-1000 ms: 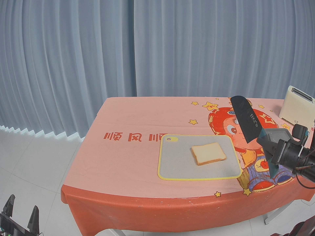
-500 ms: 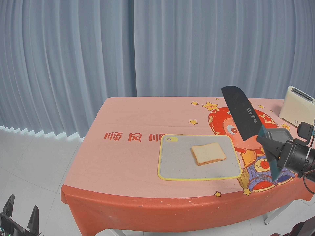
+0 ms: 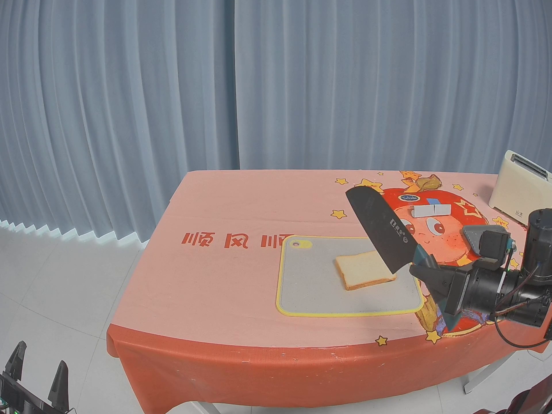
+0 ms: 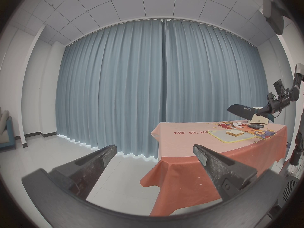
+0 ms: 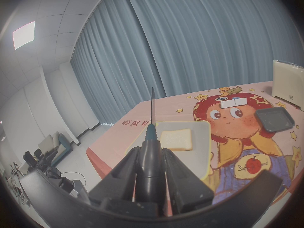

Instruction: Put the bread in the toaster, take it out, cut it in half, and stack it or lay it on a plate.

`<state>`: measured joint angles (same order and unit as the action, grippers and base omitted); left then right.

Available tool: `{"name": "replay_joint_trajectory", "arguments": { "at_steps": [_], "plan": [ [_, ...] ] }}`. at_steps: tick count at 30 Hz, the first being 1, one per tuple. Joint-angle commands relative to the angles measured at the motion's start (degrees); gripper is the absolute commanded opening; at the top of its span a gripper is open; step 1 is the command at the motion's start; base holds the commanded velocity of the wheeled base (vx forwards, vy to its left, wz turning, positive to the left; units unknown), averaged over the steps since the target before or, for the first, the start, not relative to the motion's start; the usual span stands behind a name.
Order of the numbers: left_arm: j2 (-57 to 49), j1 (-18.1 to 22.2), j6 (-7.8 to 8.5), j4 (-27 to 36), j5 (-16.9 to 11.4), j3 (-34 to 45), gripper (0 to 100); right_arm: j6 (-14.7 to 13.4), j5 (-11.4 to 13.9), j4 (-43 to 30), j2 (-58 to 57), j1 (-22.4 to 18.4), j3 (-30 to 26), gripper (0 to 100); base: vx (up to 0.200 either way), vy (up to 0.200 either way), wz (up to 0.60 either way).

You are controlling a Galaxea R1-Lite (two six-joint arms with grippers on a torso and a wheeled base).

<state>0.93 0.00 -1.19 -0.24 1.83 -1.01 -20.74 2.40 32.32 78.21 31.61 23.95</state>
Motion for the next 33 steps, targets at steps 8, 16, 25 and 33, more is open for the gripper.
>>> {"name": "replay_joint_trajectory", "arguments": {
  "at_steps": [8, 16, 25, 33],
  "plan": [
    [-0.31, 0.00, -0.04, -0.02, 0.02, 1.01, 100, -0.18, -1.26, 5.04, 3.88, 1.00, -2.25, 0, 0.000, 0.000, 0.00],
    [-0.31, 0.09, -0.04, -0.02, 0.02, 1.01, 100, -0.09, -1.35, 4.95, 2.38, 1.52, -2.60, 0, 0.000, 0.000, 0.00],
    [-0.31, 0.09, -0.04, -0.02, 0.02, 1.01, 100, -0.53, -1.26, 4.95, 4.67, 3.63, -2.60, 0, 0.000, 0.000, 0.00],
    [-0.31, 0.09, -0.04, -0.02, 0.02, 1.01, 100, -0.09, -2.49, 5.04, 4.75, 4.16, -3.65, 0, 0.000, 0.000, 0.00]
  ]
}}
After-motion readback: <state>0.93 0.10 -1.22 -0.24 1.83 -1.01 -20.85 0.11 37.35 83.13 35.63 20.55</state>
